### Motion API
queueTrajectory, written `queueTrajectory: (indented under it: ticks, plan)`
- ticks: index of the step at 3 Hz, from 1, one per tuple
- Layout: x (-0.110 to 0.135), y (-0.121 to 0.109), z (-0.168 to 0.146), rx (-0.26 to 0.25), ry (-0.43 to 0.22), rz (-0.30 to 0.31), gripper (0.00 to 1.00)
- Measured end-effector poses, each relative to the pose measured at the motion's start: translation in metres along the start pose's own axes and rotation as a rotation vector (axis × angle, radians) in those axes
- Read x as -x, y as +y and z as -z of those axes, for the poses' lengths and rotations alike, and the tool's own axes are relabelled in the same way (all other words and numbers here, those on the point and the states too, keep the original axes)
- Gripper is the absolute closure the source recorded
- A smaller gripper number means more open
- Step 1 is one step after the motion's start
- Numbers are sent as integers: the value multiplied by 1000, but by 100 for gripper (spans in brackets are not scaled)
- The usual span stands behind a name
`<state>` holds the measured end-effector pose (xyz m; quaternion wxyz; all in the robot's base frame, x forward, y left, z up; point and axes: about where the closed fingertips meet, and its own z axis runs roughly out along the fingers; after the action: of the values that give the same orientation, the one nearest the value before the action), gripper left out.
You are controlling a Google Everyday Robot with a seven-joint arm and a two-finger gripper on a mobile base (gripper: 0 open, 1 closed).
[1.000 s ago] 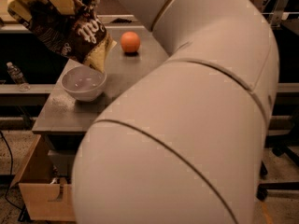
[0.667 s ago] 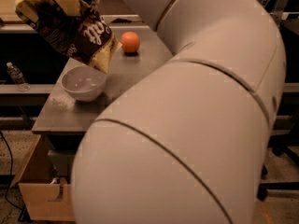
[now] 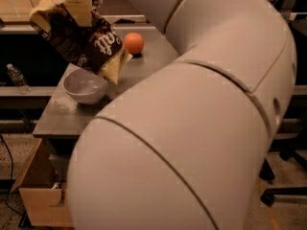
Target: Place brown chip bag into white bowl
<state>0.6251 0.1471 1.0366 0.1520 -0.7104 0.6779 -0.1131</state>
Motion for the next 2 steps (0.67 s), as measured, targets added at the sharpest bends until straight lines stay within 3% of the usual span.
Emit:
queueTrajectory:
  ticks: [2]
  plan:
    - [5, 22, -16, 39, 51, 23, 100]
